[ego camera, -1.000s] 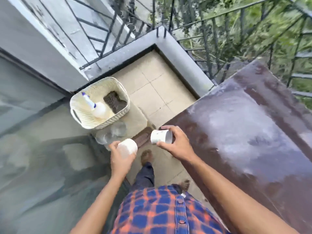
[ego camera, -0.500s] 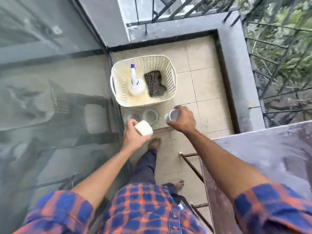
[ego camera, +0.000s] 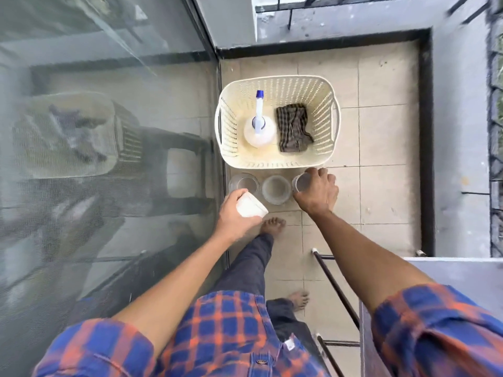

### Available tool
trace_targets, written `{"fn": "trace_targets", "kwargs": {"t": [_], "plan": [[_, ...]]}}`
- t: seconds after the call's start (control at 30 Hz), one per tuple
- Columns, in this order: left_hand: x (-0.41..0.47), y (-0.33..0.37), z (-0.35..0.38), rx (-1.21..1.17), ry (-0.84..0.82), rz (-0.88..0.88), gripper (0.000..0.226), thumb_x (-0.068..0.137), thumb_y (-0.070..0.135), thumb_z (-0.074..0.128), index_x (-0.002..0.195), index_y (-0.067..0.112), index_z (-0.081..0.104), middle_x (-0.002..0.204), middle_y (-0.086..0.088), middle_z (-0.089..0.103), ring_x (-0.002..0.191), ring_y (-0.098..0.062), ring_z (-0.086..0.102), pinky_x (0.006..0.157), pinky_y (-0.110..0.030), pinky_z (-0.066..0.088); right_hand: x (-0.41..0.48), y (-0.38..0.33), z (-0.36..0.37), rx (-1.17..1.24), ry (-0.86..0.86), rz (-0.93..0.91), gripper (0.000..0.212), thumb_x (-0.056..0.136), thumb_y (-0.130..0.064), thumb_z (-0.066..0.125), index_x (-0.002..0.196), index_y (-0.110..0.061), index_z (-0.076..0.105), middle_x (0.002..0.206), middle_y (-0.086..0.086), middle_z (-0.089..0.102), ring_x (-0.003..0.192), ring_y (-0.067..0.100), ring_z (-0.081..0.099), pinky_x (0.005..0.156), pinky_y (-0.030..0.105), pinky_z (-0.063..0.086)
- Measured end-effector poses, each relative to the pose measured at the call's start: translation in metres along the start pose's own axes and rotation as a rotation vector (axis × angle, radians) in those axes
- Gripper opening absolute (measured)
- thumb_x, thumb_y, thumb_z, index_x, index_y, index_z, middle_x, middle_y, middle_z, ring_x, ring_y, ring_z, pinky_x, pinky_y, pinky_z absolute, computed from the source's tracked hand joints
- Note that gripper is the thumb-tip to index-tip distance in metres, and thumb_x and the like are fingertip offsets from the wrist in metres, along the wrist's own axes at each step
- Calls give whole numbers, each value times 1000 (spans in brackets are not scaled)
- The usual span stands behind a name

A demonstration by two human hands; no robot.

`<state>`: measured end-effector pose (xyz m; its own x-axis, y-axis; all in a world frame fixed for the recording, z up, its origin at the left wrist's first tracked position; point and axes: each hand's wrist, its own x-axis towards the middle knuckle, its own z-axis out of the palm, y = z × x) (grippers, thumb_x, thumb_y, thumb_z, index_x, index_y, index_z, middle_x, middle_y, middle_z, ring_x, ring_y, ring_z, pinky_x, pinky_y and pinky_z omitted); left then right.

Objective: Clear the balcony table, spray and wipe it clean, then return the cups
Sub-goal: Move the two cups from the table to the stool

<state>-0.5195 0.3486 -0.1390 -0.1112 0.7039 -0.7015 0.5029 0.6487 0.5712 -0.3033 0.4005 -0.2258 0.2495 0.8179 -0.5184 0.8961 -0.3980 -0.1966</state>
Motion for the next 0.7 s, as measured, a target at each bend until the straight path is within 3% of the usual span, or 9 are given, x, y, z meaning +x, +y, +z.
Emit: {"fn": "trace_targets", "kwargs": {"t": [0.13, 0.23, 0.33, 0.4, 0.5, 0.6, 0.7], "plan": [[0, 0, 0, 0, 12, 22, 87, 53, 33, 81, 135, 22, 56, 131, 5, 56, 128, -23, 52, 108, -40, 45, -2, 0, 1, 59, -45, -52, 76, 69, -40, 81, 136, -25, 47, 126, 8, 49, 119, 33, 46, 93, 49, 44], [-6, 1, 4, -11, -11, 28, 85, 53, 33, 80, 134, 24, 53, 129, 2, 57, 122, -22, 54, 99, -35, 47, -14, 2, -7, 156, -63, -19, 78, 70, -31, 80, 140, -28, 46, 131, 8, 47, 123, 32, 45, 96, 48, 44], [-13, 10, 11, -13, -38, 57, 83, 55, 34, 81, 133, 25, 52, 128, 1, 58, 119, -22, 55, 91, -30, 44, -31, 5, -25, 390, 27, 23, 60, 73, -22, 73, 131, -26, 58, 127, 7, 53, 120, 30, 50, 98, 42, 45], [-19, 19, 19, 6, -77, 109, 84, 56, 37, 81, 134, 24, 52, 129, 0, 58, 119, -22, 56, 95, -34, 46, -47, 8, -43, 579, -10, 5, 52, 77, -29, 74, 127, -26, 64, 119, 2, 62, 111, 22, 60, 94, 35, 50], [-24, 32, 34, 14, -132, 180, 87, 53, 45, 82, 133, 27, 52, 128, 1, 62, 118, -21, 59, 99, -37, 50, -71, 11, -66, 810, -244, -28, 64, 79, -48, 79, 136, -28, 59, 116, -4, 67, 100, 11, 68, 88, 30, 55], [-22, 40, 51, 0, -166, 230, 82, 52, 43, 85, 127, 34, 54, 123, 4, 66, 116, -21, 63, 100, -44, 53, -89, 17, -68, 802, -370, -52, 79, 74, -44, 85, 144, -26, 53, 129, -5, 61, 114, 13, 62, 102, 31, 49], [-19, 45, 62, 12, -172, 270, 87, 50, 42, 85, 132, 30, 58, 125, 6, 68, 118, -17, 64, 101, -41, 53, -93, 24, -60, 695, -297, -33, 81, 64, -47, 88, 137, -30, 58, 137, -4, 58, 122, 14, 57, 108, 36, 45]]}}
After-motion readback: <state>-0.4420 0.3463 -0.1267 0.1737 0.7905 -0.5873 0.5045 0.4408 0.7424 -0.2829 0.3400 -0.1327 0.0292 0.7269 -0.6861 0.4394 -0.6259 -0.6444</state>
